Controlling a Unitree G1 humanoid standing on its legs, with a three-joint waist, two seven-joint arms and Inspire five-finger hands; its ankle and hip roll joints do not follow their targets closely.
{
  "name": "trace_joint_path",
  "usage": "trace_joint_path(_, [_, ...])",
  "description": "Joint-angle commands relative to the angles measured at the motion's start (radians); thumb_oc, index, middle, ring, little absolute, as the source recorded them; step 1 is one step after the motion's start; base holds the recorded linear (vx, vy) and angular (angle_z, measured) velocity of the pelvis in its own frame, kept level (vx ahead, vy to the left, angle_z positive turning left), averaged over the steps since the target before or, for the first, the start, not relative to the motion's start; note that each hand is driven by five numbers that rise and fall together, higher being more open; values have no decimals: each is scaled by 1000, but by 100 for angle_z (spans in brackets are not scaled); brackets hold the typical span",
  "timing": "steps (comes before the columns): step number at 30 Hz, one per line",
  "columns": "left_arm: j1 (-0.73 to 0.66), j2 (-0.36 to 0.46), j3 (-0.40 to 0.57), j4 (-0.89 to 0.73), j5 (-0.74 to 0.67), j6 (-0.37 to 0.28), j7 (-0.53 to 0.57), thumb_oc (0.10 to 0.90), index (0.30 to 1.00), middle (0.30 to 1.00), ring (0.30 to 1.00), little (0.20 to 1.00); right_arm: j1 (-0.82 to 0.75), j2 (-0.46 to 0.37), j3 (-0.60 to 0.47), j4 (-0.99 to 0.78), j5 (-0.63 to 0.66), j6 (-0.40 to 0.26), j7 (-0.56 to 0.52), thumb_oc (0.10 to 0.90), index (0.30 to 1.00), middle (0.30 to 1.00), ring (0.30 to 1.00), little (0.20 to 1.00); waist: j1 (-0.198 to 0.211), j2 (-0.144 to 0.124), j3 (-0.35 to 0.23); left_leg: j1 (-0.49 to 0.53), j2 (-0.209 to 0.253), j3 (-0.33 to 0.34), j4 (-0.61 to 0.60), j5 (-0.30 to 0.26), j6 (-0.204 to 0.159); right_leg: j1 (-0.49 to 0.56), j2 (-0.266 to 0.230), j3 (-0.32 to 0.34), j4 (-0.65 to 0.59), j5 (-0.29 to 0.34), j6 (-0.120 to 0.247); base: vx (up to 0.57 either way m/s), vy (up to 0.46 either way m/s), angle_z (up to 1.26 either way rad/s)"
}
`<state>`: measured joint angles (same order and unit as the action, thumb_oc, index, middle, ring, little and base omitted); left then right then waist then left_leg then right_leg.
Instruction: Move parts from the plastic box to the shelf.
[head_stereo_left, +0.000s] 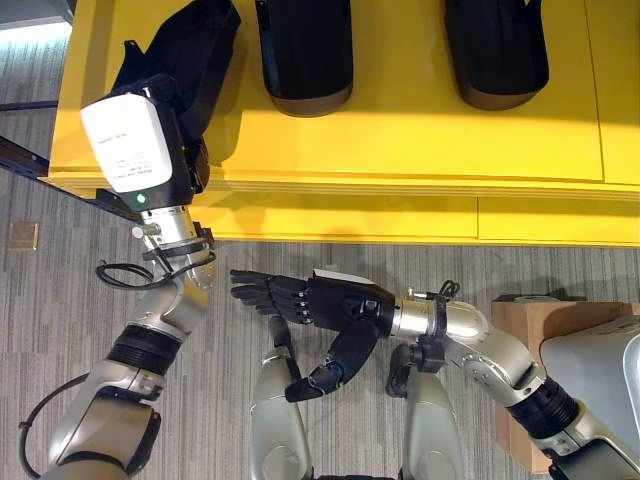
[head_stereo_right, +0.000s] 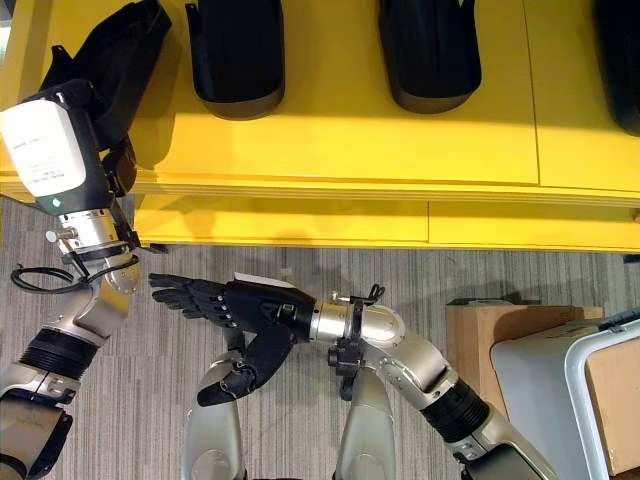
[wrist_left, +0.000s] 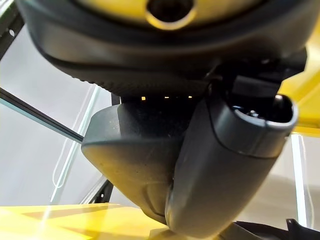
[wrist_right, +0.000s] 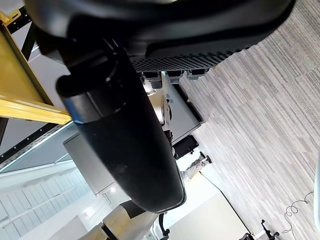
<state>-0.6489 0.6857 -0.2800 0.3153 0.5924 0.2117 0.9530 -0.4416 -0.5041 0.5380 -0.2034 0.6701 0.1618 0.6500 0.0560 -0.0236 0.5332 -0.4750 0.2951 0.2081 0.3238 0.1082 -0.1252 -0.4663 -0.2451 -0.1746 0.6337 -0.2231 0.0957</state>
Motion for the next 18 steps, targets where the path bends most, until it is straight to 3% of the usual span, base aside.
trace_joint_path(1, [-189, 62, 64, 4, 1, 64, 84, 400, 300, 300, 300, 300, -19, 81, -72, -188, 52, -39, 71, 900, 1000, 1000, 1000, 1000, -5, 2, -13, 10, 24, -124, -63, 1, -20, 2, -32, -3, -12, 17, 24, -12, 6, -4])
trace_joint_path(11, [-235, 65, 33, 167, -69, 194, 118, 400, 300, 300, 300, 300, -48, 99, -86, -170, 26, -1, 80, 900, 1000, 1000, 1000, 1000, -15, 14, -13, -8, 23, -115, -64, 5, -13, -32, -24, -1, 6, 15, 12, 0, 0, 0])
trace_joint_path(13, [-249, 69, 27, 206, -87, 198, 109, 400, 300, 300, 300, 300, -52, 99, -84, -171, 23, 3, 80, 900, 1000, 1000, 1000, 1000, -19, 15, -13, -7, 23, -112, -65, 6, -12, -38, -23, 2, 11, 15, 12, 0, 0, 0])
trace_joint_path(15, [-269, 76, 23, 274, -162, 133, 50, 400, 300, 300, 300, 300, -53, 101, -74, -171, 6, 1, 82, 900, 1000, 1000, 1000, 1000, -25, 16, -13, 4, 26, -103, -71, 8, -11, -35, -21, 7, 15, 15, 12, 0, 0, 0])
trace_joint_path(18, [-303, 87, -28, 298, -121, 183, 31, 400, 300, 300, 300, 300, -64, 77, -83, -170, 35, 9, 90, 900, 1000, 1000, 1000, 1000, -38, 22, -13, 27, 27, -95, -78, 8, -11, -14, -16, 8, -3, 20, 11, 15, 29, -5])
